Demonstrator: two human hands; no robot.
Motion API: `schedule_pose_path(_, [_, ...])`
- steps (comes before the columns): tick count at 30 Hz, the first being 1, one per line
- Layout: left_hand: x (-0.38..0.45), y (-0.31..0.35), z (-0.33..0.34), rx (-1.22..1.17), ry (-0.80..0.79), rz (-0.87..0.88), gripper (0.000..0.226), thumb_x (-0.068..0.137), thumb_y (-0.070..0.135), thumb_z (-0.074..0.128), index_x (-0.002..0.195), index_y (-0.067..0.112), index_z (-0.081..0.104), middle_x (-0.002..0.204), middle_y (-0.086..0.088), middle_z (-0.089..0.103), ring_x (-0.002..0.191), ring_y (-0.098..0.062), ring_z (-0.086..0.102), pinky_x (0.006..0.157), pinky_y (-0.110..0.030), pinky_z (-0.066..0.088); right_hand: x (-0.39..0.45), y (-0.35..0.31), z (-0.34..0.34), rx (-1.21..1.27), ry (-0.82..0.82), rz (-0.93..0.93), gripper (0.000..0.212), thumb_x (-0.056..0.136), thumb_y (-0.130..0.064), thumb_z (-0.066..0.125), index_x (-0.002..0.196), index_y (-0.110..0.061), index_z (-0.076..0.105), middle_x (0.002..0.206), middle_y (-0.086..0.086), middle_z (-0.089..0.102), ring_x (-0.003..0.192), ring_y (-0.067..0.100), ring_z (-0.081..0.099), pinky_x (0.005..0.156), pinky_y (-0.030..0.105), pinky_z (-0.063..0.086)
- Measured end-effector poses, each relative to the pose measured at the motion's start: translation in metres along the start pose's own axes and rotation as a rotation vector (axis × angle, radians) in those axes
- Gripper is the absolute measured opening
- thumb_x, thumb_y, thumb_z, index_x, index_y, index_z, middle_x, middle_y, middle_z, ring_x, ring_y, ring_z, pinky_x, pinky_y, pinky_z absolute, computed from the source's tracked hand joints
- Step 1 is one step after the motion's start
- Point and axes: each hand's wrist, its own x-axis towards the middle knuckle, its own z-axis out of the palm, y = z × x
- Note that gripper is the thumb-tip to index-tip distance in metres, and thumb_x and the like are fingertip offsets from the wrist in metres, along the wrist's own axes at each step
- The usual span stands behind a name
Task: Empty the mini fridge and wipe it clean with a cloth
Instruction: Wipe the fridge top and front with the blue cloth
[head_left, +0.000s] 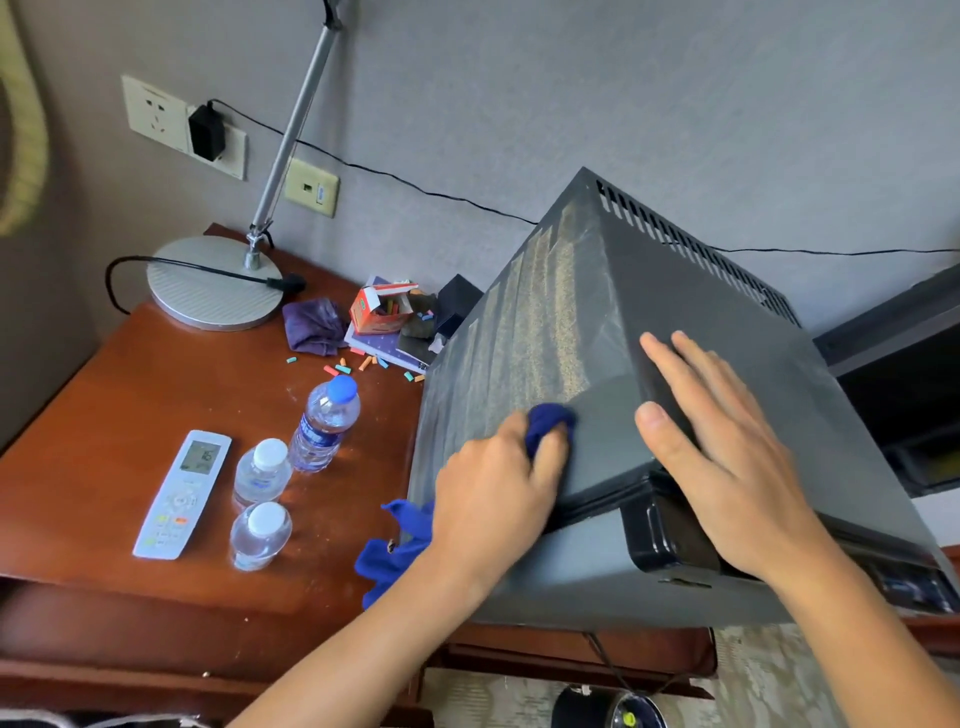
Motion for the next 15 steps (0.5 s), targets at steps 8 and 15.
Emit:
schedule_pose_path(8, [-0.028,-0.178,0.053,0.154,-0.327,-0.540,0.050,0.102,0.056,0.034,0.114,0.020,0.066,0.120,-0.018,0.071,0.115,-0.042,0.063,0.092,-0.041,0.047,0.000,-0.001,-0.001,-0.005,0.018,0.009,0.069,0.086,-0.080,0.021,0.152,-0.060,0.016,0.164,-0.030,0.009,0.154,0.003,0.002,0.123,0.039,0.010])
schedule_pose_path(15, [-0.016,-0.136,0.040,0.274,-0.230,-0.256,0.034,0.106,0.048,0.034,0.104,0.019,0.052,0.105,-0.019,0.072,0.102,-0.046,0.063,0.081,-0.043,0.047,0.000,-0.001,0.000,-0.010,0.029,0.007,0.071,0.086,-0.080,0.021,0.153,-0.057,0.020,0.165,-0.026,0.013,0.155,0.007,0.006,0.118,0.031,0.009])
